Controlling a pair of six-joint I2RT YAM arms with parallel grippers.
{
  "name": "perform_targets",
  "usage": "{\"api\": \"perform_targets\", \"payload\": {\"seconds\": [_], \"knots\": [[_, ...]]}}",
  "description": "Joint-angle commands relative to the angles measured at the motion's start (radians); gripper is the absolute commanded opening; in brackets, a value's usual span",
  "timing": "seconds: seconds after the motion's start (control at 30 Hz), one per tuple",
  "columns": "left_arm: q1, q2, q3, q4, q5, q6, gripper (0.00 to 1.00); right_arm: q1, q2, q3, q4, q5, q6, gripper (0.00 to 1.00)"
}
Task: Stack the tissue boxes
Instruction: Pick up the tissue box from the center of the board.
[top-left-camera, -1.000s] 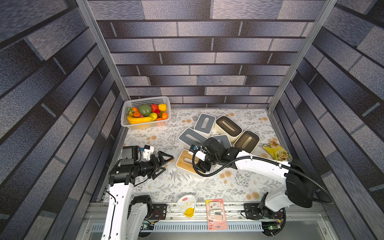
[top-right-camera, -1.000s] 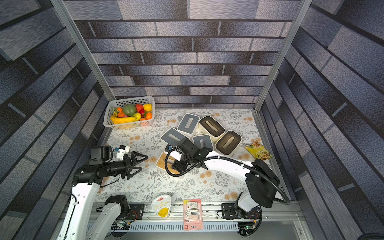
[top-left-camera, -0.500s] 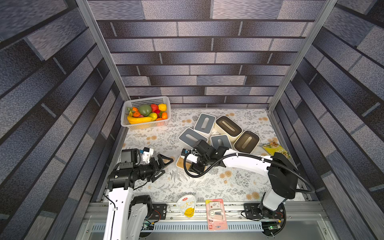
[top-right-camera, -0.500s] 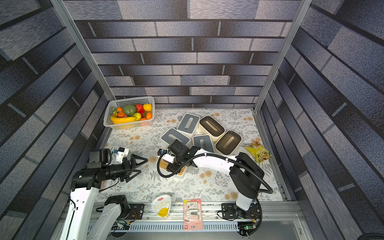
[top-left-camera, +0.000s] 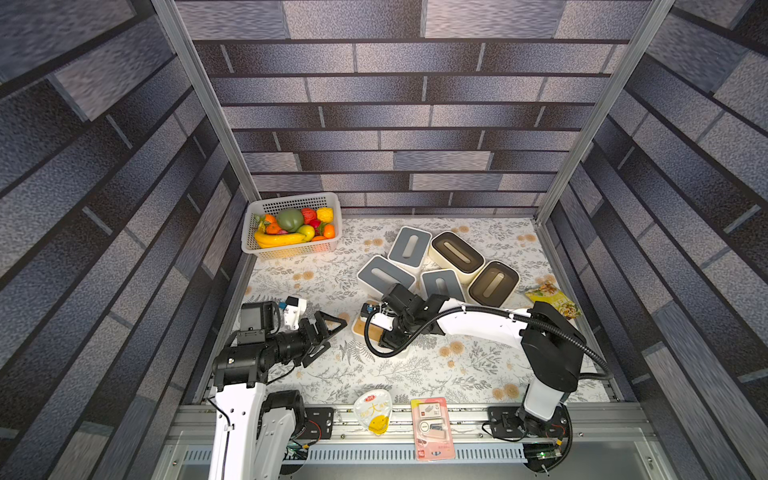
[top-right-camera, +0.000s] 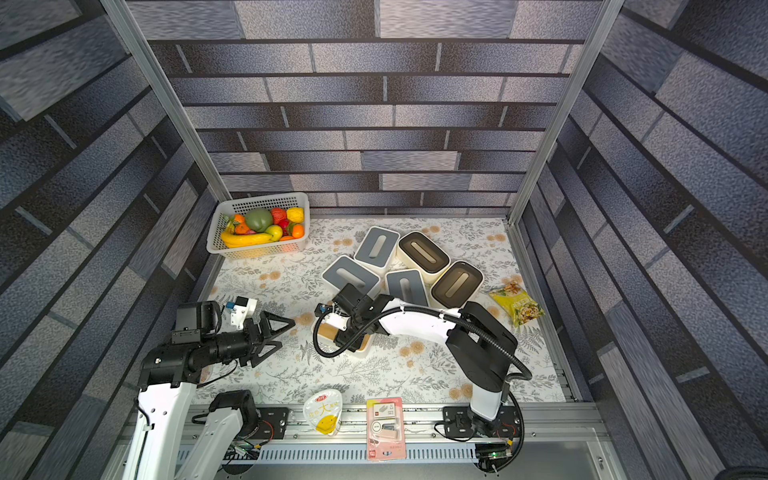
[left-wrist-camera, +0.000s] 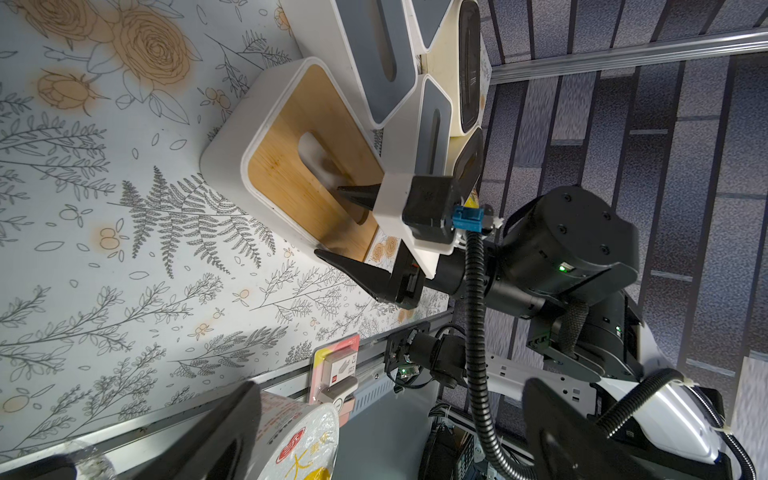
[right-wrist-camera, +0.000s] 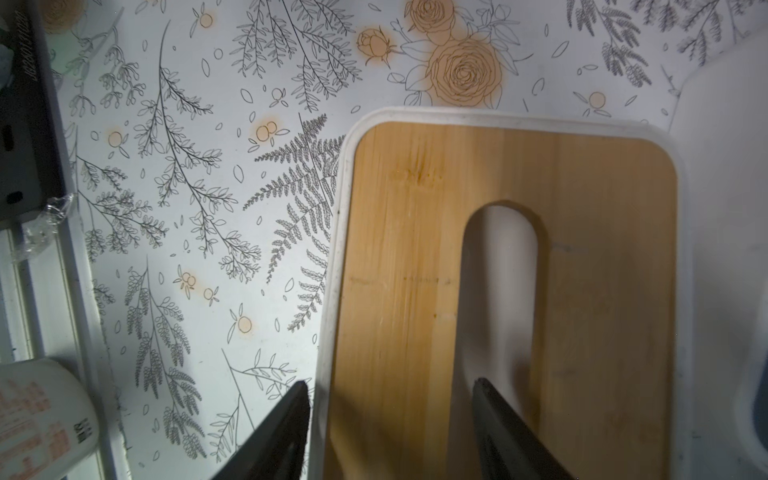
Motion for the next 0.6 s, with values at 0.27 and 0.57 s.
{"api": "perform_targets", "payload": {"seconds": [0.27,0.57], "knots": [[0.011,-0.008,0.007,-0.03,0.001,0.011,1.0,0.009,0.043,0.046,-0.03,-0.006,-0.004,0.58],[0.011,-0.008,0.019,-0.051,-0.01,0.028,1.0,0.009,0.046,0.039,-0.032,-0.002,-0.005,0.55]]}}
